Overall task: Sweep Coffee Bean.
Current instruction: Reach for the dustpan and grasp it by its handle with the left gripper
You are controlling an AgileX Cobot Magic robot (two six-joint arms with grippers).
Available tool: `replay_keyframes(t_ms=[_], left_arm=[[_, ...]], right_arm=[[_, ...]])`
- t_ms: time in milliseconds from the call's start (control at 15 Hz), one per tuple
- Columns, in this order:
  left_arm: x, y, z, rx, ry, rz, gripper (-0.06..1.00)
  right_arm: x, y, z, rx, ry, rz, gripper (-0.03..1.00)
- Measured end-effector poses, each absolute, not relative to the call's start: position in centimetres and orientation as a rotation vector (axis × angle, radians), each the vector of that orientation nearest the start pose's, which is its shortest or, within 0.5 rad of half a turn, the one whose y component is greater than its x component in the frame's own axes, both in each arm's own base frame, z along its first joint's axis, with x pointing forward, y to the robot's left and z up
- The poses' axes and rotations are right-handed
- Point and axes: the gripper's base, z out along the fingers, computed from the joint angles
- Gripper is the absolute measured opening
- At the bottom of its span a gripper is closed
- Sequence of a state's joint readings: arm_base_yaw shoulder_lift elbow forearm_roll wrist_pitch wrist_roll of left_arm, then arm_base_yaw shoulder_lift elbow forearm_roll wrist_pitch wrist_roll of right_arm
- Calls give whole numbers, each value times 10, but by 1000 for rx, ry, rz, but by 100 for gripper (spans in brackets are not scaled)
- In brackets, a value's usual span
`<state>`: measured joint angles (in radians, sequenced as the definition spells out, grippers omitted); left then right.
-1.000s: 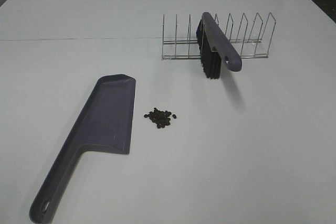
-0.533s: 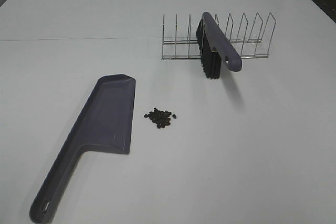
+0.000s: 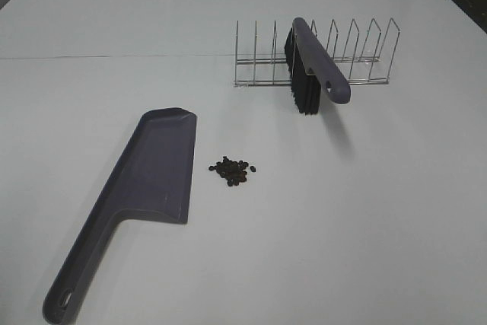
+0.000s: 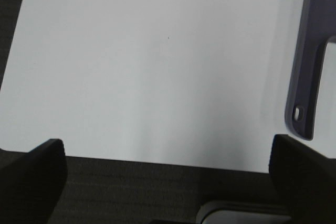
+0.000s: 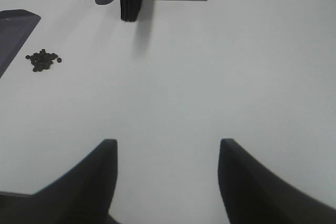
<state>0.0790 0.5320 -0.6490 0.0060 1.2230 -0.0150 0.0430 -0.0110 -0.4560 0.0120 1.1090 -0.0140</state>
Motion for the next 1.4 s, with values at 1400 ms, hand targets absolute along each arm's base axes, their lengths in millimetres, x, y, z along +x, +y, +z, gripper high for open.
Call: replay_keyframes(t_ms=[1400], left_arm=[[246, -134, 134, 300, 3106, -39, 93]], right_arm=[[-4, 1, 261, -61, 2125, 32, 47]])
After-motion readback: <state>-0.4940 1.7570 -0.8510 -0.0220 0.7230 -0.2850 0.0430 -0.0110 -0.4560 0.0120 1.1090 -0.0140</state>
